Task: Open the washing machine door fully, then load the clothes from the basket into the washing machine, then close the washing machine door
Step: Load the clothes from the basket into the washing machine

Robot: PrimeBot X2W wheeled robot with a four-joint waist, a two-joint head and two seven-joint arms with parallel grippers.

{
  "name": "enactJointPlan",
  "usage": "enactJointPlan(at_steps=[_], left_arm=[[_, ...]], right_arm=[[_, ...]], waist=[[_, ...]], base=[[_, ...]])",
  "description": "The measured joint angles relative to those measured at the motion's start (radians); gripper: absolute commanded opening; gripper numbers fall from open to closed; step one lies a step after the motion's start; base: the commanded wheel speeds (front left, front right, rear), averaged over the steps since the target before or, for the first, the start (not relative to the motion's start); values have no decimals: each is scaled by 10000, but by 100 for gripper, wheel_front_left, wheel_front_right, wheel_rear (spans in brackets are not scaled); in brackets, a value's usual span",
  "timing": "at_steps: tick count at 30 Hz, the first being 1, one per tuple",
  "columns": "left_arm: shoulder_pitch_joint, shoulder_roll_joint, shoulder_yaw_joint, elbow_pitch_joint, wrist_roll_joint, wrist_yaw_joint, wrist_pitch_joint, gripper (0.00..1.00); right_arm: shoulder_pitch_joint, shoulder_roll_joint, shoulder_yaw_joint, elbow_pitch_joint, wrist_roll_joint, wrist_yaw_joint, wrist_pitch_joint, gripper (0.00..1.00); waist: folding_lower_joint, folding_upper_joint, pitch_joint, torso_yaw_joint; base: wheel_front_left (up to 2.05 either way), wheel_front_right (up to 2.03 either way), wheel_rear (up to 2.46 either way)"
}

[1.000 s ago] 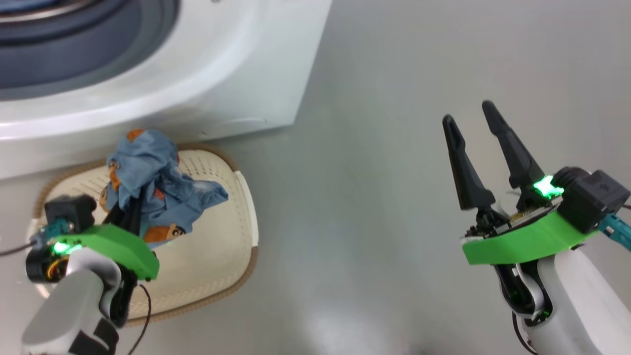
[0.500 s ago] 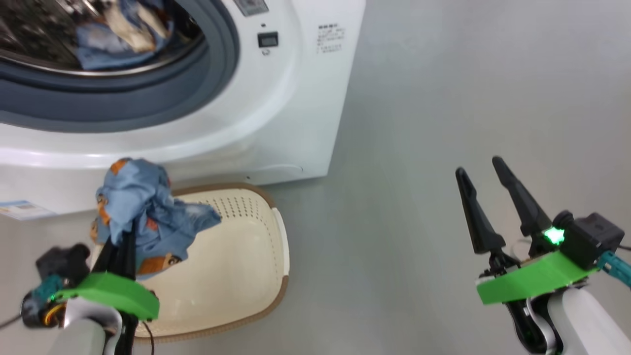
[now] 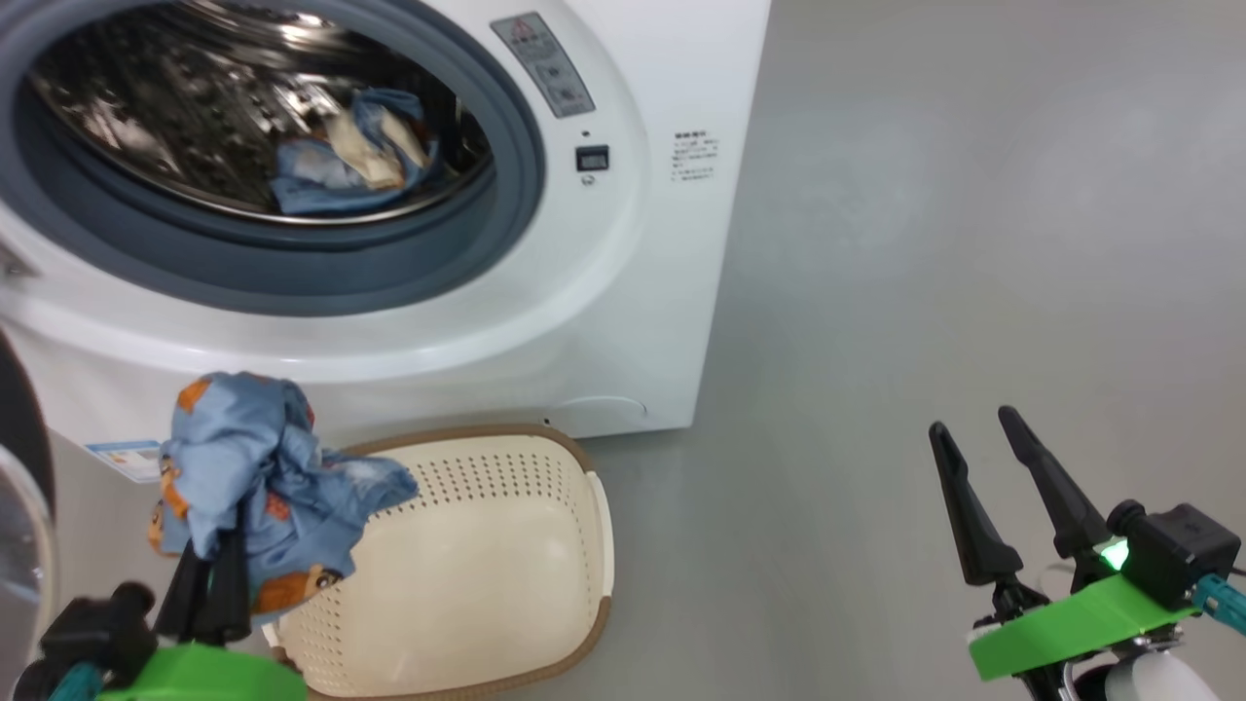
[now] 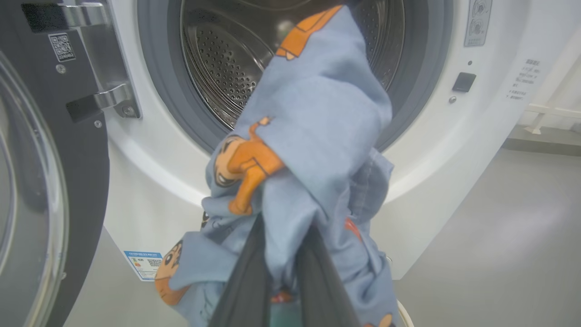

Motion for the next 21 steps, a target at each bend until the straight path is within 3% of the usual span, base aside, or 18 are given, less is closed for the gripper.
enactJointPlan(at_steps=[12, 21], left_arm=[[1667, -554, 989, -1923, 610, 2, 0, 0], [1809, -811, 1243, -2355, 757, 0, 0, 0]], right_arm=[[455, -50, -67, -36, 6, 0, 0, 100], [455, -50, -163, -79, 6, 0, 0, 100]], waist=[[0, 0, -646, 387], [1, 0, -484, 387]], base=[[0, 0, 0], [0, 0, 0]])
